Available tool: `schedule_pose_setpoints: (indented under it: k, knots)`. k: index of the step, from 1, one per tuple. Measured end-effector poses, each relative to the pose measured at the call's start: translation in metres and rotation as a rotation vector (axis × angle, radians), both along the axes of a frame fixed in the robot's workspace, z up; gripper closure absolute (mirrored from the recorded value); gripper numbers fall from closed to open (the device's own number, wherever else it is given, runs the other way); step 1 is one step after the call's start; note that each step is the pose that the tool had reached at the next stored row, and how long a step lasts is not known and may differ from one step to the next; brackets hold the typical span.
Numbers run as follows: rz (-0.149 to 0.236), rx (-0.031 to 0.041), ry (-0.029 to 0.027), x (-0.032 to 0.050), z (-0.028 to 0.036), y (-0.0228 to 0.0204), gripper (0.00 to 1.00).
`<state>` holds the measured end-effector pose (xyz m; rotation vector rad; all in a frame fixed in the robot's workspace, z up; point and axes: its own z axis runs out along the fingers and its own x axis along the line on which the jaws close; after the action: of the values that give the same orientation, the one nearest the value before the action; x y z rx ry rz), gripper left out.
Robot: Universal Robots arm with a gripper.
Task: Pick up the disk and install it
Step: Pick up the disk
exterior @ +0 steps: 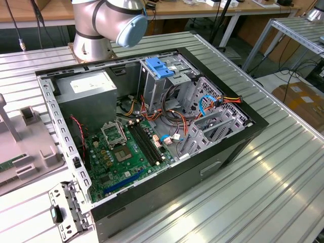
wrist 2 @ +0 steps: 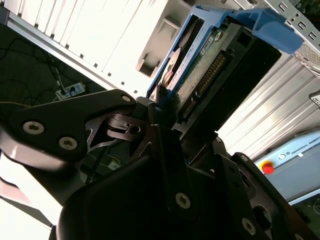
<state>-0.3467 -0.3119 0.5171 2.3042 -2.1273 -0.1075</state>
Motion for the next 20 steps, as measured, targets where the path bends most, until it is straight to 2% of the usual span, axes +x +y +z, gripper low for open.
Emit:
schedule_pose_setpoints:
  k: [20]
  knots:
    - [0.0, 0.0, 0.0004, 0.0176, -0.0001, -0.0017, 0.64]
